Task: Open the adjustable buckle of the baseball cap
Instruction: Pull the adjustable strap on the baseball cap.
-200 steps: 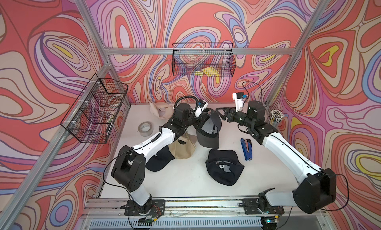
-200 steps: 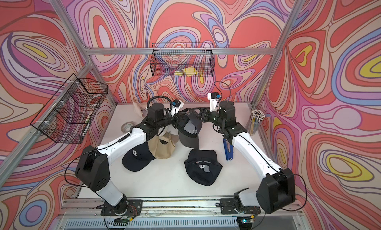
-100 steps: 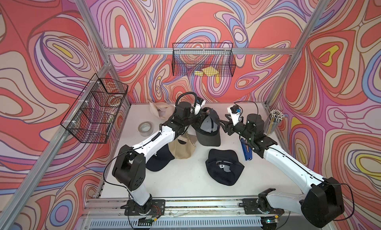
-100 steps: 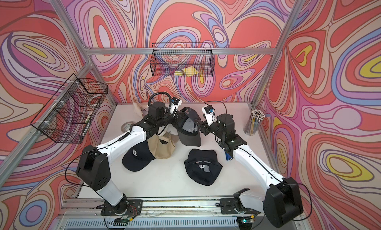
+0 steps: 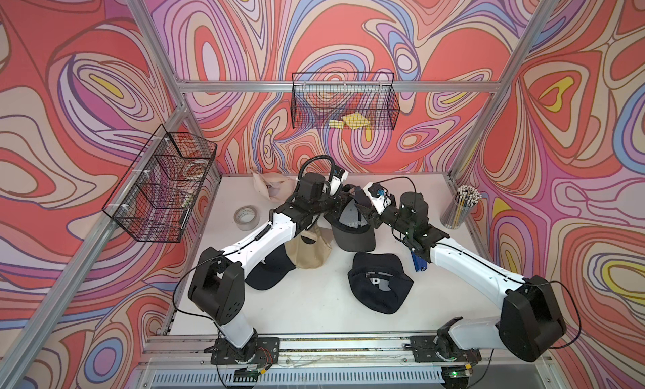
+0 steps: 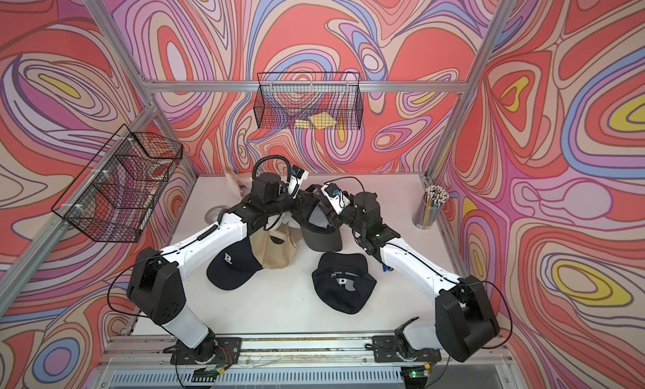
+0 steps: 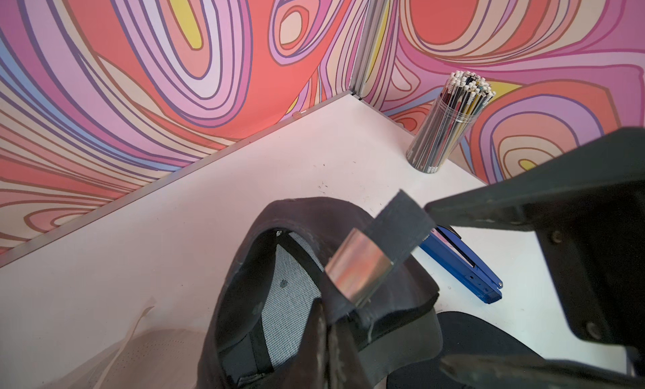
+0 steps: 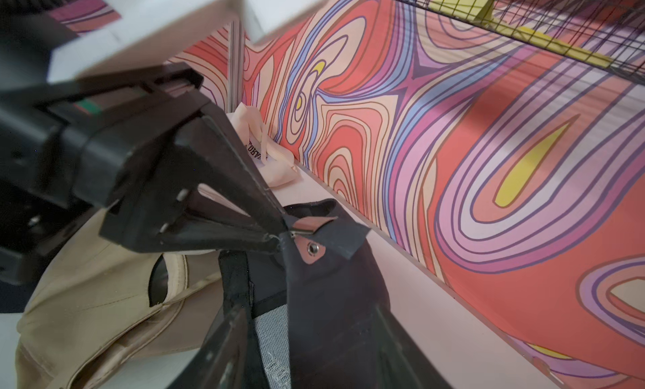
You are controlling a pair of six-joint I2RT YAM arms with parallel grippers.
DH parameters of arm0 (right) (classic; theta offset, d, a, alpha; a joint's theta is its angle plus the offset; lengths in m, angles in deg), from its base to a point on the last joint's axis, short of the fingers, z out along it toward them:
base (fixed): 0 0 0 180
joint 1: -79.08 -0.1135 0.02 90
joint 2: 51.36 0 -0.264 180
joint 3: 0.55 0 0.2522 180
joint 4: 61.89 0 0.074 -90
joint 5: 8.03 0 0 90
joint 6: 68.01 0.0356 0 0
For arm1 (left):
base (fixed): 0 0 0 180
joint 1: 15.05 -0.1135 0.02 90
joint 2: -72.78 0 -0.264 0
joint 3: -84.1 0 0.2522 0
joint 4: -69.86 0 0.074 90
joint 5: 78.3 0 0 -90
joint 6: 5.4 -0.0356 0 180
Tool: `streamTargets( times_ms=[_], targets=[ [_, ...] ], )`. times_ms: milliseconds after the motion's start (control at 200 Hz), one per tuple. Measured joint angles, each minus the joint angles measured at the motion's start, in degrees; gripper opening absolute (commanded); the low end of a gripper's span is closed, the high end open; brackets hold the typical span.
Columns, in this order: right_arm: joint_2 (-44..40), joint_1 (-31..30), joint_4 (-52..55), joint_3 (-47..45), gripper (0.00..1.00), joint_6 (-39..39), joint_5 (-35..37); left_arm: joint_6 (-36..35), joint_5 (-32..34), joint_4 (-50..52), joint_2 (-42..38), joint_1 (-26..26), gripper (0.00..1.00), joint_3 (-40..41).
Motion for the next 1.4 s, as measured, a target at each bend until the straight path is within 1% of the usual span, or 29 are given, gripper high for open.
streamTargets(
  times_ms=[150,290,356,406,716,801,1002,1212,1397],
  targets=[
    [0.4,-0.5,-0.7,0.0,0.55,-1.1,0.4,0.5,-0.4,0.3,-0.5,0.0,0.0,0.0],
    [1.5,-1.0,-2.1,0.2,0.5,-2.1,1.2,0.5,-0.9,0.5,-0.9,0.0,0.0,0.0],
    [2.0,-1.3,-2.8,0.3,0.42,-2.5,1.5,0.5,-1.0,0.6,-1.1,0.0,0.0,0.0],
    [2.4,-1.5,-3.2,0.5,0.38,-2.8,1.8,0.6,-1.1,0.8,-1.2,0.0,0.0,0.0],
    [2.9,-2.8,-6.9,0.6,0.35,-4.2,3.6,0.9,-1.9,0.9,-1.8,0.0,0.0,0.0],
    [2.9,-3.1,-7.3,0.6,0.32,-4.9,4.3,1.1,-2.0,1.0,-1.8,0.1,0.0,0.1],
    [2.9,-3.3,-7.8,0.6,0.19,-6.3,4.7,1.4,-2.2,1.0,-1.8,0.4,0.0,0.1],
    [3.0,-3.3,-7.8,0.6,0.16,-6.7,4.8,1.6,-2.1,1.0,-1.8,0.6,0.0,0.1],
    [3.1,-3.5,-8.0,0.6,0.01,-7.2,5.2,1.6,-2.2,1.0,-1.9,0.7,0.0,0.1]
  ],
)
